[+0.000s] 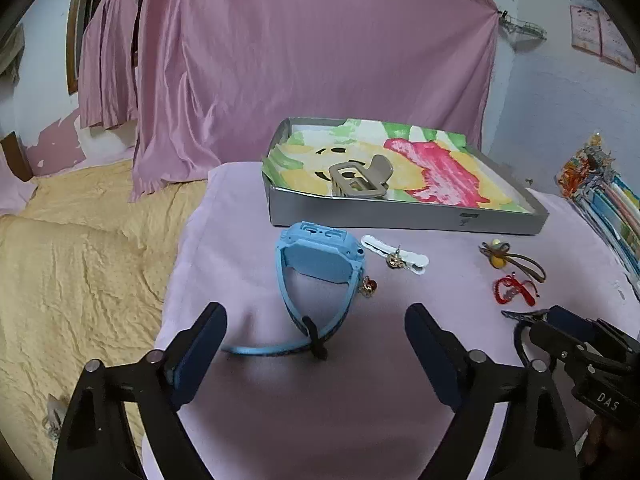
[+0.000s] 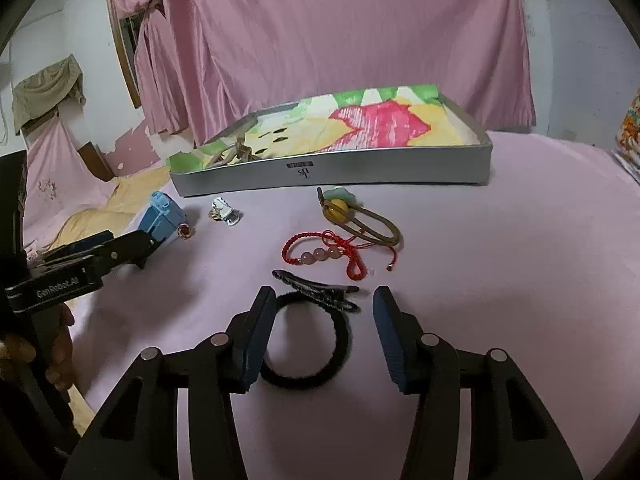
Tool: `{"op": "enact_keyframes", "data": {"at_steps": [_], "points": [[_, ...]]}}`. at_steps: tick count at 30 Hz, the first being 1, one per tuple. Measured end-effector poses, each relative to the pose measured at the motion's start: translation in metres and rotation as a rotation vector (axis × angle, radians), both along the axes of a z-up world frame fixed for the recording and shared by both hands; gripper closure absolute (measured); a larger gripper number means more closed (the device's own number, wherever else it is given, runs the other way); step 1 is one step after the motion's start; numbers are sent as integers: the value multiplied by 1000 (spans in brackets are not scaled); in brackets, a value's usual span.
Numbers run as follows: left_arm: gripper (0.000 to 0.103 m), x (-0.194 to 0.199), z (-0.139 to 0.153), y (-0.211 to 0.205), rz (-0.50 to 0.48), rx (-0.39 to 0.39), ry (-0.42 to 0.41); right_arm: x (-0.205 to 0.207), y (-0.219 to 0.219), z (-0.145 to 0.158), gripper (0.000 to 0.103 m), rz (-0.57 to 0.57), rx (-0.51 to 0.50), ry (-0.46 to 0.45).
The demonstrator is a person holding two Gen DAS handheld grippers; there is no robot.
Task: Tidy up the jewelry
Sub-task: 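Grasp the blue smartwatch with the left tool while the right tool grasps the black hair clip, then carry the smartwatch and black clip into the tray and open both tools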
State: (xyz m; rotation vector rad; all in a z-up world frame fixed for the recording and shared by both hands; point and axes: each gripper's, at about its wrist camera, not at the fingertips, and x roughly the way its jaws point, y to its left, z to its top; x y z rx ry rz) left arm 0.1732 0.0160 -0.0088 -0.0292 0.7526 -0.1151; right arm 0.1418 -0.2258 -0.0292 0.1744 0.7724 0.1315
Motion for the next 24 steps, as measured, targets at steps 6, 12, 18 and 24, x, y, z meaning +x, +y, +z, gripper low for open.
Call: {"op": "enact_keyframes", "data": {"at_steps": [6,12,18,24], "points": [[33,15,-5,-3,1,-12,57,13,6,0,75,22,4,23],[59,23,-11,-3,-2,-27,98,20,11,0,82,43,1,26],[75,23,-10,-5,-8,-37,103,21,15,1,88,74,7,17],[87,19,-9,-10,-8,-31,86,20,17,0,88,108,25,4]]}}
